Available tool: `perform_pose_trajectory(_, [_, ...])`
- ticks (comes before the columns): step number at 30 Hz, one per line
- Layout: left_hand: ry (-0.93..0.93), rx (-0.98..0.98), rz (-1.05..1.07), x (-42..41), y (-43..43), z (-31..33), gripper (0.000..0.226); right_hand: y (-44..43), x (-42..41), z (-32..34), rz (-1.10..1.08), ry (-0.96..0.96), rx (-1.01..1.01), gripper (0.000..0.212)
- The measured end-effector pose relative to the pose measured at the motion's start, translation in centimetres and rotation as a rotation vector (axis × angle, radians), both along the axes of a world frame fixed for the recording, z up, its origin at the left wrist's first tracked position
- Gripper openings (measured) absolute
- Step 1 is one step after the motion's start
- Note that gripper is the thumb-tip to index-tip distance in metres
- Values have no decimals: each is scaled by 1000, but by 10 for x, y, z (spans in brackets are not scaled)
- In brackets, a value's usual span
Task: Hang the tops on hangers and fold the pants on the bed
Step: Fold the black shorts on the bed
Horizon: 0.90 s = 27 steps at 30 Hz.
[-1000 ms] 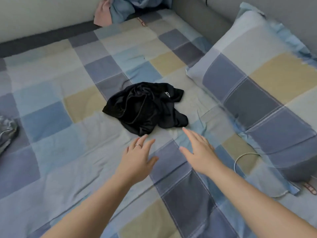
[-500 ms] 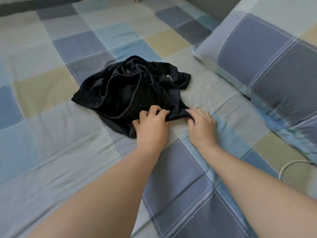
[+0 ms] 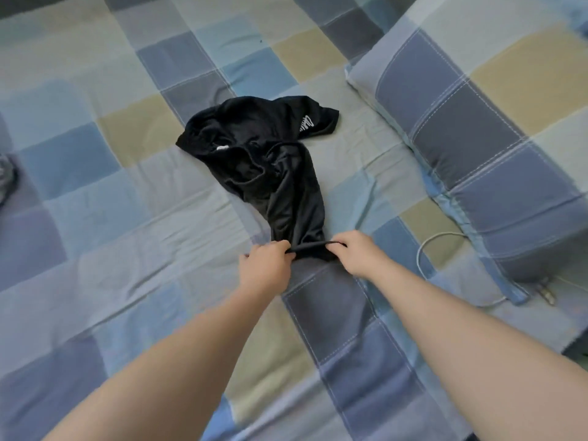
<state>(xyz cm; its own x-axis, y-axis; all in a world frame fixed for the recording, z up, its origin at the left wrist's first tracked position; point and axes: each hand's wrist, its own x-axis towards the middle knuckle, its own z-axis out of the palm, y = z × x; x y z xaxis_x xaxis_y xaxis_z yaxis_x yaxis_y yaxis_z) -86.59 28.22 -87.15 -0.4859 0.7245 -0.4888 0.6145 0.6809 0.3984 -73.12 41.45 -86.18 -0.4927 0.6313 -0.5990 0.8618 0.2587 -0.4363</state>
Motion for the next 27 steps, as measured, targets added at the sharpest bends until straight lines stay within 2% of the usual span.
perform_pose_trajectory(3, [-151,-94,91,36,-65,42,24,-57,36,39,-26,32,-154,24])
perform_pose_trajectory(10, [-231,-94,275,117,-187,184,22,-158,114,185,-89,218,-325,33])
perform_pose_trajectory(15, [-277,95,377,151,-220,297,19,-190,151,295,-46,309,-305,35])
perform_pose_trajectory(21, [-236,323,475,164,-234,422,30,-209,162,419,-5,463,-234,32])
perform_pose_trajectory(24, [-227,440,512,161,-237,471,33,-213,157,476,17,581,-213,32])
perform_pose_trajectory(27, [-202,586,538,156,-239,508,24,-219,147,525,48,695,-189,34])
